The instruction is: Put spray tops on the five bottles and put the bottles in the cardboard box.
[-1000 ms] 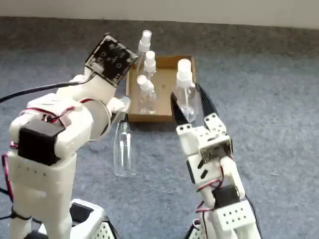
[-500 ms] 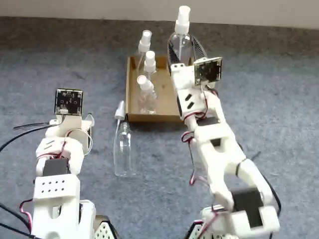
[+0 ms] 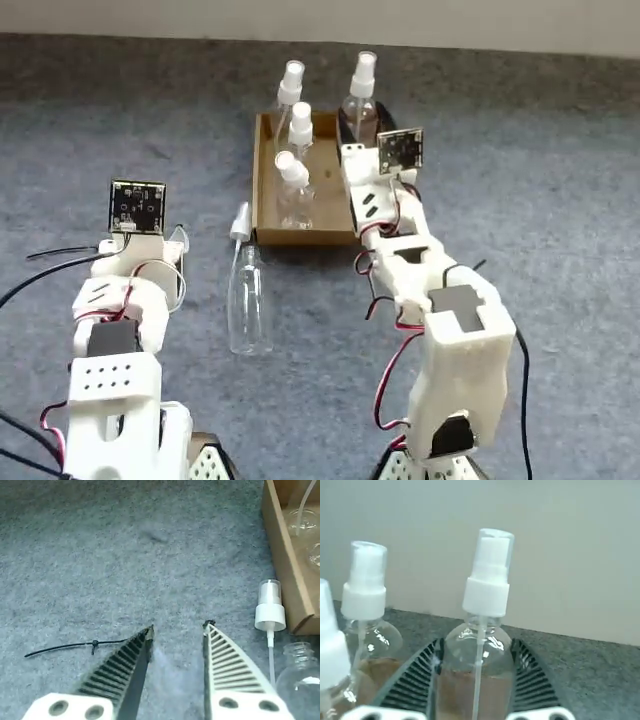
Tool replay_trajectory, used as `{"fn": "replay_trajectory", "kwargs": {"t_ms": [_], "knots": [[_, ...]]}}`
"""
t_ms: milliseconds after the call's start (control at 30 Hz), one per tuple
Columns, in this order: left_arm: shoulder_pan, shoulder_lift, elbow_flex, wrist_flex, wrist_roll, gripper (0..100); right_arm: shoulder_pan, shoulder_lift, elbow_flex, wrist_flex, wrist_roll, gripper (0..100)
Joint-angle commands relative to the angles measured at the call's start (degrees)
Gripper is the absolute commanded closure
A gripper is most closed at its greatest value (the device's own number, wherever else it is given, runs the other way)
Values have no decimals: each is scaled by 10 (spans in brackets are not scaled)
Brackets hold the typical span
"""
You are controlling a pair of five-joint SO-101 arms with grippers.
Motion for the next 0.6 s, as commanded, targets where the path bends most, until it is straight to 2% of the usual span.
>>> {"fn": "replay_trajectory", "kwargs": {"t_ms": [0, 233, 567], "knots": [[-2, -11, -2, -12, 5, 840, 0, 12, -65, -15, -5, 995], [-2, -11, -2, -12, 5, 840, 0, 86, -129, -17, -3, 995], [14, -11, 8, -14, 4, 840, 0, 89, -128, -29, -2, 995]]}}
